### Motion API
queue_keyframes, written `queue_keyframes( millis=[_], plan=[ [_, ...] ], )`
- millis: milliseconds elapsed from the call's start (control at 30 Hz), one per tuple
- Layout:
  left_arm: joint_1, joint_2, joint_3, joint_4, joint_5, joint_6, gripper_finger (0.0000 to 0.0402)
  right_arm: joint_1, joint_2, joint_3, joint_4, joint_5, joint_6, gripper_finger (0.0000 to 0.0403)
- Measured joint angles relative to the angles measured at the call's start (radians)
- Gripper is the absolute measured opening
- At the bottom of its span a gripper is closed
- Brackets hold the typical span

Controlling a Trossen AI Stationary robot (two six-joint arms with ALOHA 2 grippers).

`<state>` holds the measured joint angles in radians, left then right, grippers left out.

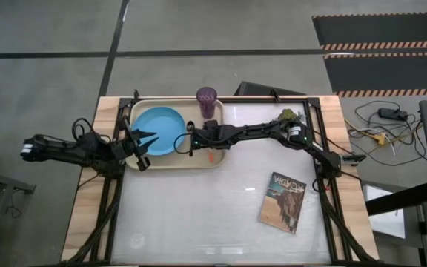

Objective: Pick and place plate/cup/fork/spoon on tray
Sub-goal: Put the orange fork on the brown tray to the right side of the black spoon

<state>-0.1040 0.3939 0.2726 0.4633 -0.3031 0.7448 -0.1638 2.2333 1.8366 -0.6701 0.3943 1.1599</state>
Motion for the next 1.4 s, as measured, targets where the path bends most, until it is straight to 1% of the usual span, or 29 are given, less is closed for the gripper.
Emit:
queue_keyframes(
  millis=[367,633,700,800,933,967,1033,1167,1267,1400],
  plan=[
    [0.000,0.000,0.000,0.000,0.000,0.000,0.0047,0.000,-0.005,0.002,-0.014,-0.003,-0.020,0.0057],
    [0.000,0.001,0.000,0.000,0.000,0.000,0.0047,0.000,-0.075,0.004,-0.062,-0.008,-0.117,0.0057],
    [0.000,0.002,0.000,0.000,0.000,0.000,0.0047,0.000,-0.086,0.004,-0.055,-0.009,-0.202,0.0057],
    [0.000,0.003,0.000,0.000,0.000,0.000,0.0047,-0.002,-0.097,0.004,-0.048,-0.009,-0.407,0.0054],
    [0.000,0.003,0.000,0.000,0.000,0.000,0.0047,-0.005,-0.098,0.004,-0.040,-0.016,-0.674,0.0029],
    [0.000,0.003,0.000,0.000,0.000,0.000,0.0047,-0.008,-0.098,0.004,-0.031,-0.034,-0.737,0.0019],
    [0.000,0.003,0.000,0.000,0.000,0.000,0.0047,-0.018,-0.098,0.004,0.012,-0.100,-0.844,0.0011],
    [0.000,0.003,0.000,0.000,0.000,0.000,0.0047,-0.051,-0.098,0.002,0.069,-0.245,-1.032,0.0009],
    [0.000,0.003,-0.001,0.000,0.000,0.000,0.0047,-0.077,-0.098,0.002,0.089,-0.330,-1.150,0.0008],
    [0.000,0.003,-0.001,0.000,0.000,0.003,0.0047,-0.108,-0.093,-0.010,0.145,-0.369,-1.260,0.0008]
  ],
)
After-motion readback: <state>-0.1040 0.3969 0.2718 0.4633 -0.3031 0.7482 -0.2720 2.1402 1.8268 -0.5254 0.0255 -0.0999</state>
